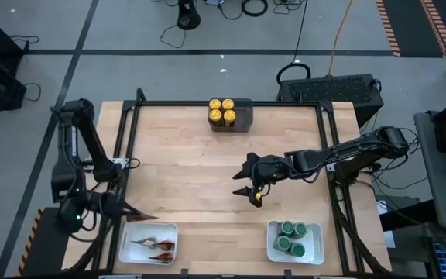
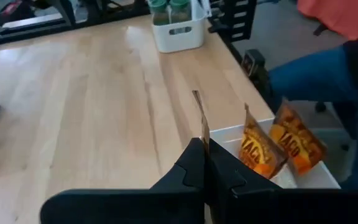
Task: Sort spices by type
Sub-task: Put the orange seasoning pack into the left white bin
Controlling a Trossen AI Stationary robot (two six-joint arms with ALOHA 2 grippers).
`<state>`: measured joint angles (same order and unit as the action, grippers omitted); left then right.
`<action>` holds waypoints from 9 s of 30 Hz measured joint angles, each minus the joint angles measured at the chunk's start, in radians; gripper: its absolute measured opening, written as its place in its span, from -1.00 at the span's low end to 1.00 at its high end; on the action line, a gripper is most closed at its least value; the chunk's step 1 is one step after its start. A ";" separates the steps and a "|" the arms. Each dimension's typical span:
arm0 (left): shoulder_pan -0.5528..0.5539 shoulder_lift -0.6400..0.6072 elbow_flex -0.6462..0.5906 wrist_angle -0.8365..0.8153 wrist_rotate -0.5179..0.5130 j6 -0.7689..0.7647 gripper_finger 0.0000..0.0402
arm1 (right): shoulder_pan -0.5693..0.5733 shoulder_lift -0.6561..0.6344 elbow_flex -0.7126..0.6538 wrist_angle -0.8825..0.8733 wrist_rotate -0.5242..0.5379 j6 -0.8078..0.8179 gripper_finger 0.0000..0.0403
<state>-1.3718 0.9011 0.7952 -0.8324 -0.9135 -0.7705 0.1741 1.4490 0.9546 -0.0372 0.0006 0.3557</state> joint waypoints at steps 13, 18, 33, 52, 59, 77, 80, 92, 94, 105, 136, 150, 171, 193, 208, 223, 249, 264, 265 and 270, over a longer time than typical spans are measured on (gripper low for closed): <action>-0.140 -0.006 -0.135 -0.025 -0.060 -0.211 -1.00 | 0.002 0.000 0.000 -0.021 -0.003 -0.025 0.26; -0.175 -0.007 -0.229 0.103 -0.099 -0.236 -1.00 | 0.002 0.000 0.000 -0.020 -0.003 -0.026 0.26; -0.222 -0.002 -0.398 0.568 -0.237 0.027 -1.00 | 0.002 0.000 0.000 -0.019 -0.002 -0.005 0.26; -0.184 0.081 -0.457 0.617 -0.198 -0.086 -0.99 | 0.002 0.000 0.000 -0.019 -0.002 0.000 0.26; -0.161 0.081 -0.457 0.614 -0.194 -0.086 -0.86 | 0.002 0.000 0.000 -0.019 -0.002 0.000 0.26; -0.139 0.081 -0.457 0.614 -0.195 -0.124 -0.83 | 0.002 0.000 0.000 -0.019 -0.001 -0.005 0.26; -0.139 0.081 -0.457 0.614 -0.215 -0.180 -0.83 | -0.002 0.000 0.000 -0.019 -0.002 -0.005 0.26; -0.139 0.081 -0.458 0.652 -0.137 -0.170 -0.83 | -0.018 0.000 0.000 -0.019 -0.001 -0.005 0.26; -0.140 0.080 -0.458 0.686 -0.029 -0.059 -0.84 | -0.018 0.000 0.000 -0.019 -0.001 -0.004 0.26; -0.127 0.081 -0.458 0.769 -0.039 0.071 -0.87 | -0.025 0.000 0.000 -0.019 -0.001 -0.004 0.26; -0.067 0.040 -0.391 0.765 -0.011 0.060 -0.57 | -0.024 0.000 0.000 -0.019 -0.002 -0.028 0.26; 0.174 -0.001 -0.066 0.571 0.030 0.127 -0.57 | -0.038 -0.023 0.000 -0.046 -0.003 -0.252 0.26; 0.712 0.209 0.352 0.166 0.763 -0.241 -0.61 | -0.462 -0.302 0.002 -0.170 -0.269 -0.517 0.26; 0.669 0.607 0.569 -0.251 0.991 -0.216 -0.67 | -0.458 -0.312 0.010 -0.302 -0.267 -0.370 0.26; 0.563 0.691 0.569 -0.318 0.989 -0.295 -0.51 | -0.458 -0.288 0.011 -0.292 -0.261 -0.448 0.26; 0.525 0.775 0.523 -0.238 1.027 -0.343 -0.08 | -0.471 -0.280 0.011 -0.289 -0.263 -0.525 0.26; 0.468 0.670 0.542 -0.425 0.933 -0.423 -0.08 | -0.489 -0.280 0.011 -0.306 -0.265 -0.576 0.26; 0.496 0.674 0.380 -0.226 0.934 -0.398 -0.08 | -0.489 -0.280 0.011 -0.340 -0.265 -0.588 0.26; 0.500 0.674 0.373 -0.212 0.934 -0.366 -0.08 | -0.489 -0.280 0.011 -0.339 -0.265 -0.589 0.26; 0.528 0.683 0.345 -0.138 0.957 -0.197 -0.08 | -0.489 -0.280 0.011 -0.336 -0.265 -0.589 0.26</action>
<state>-0.8435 1.5841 1.1404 -0.9705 0.0434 -0.9675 -0.3153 1.1690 0.9653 -0.3733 -0.2646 -0.2332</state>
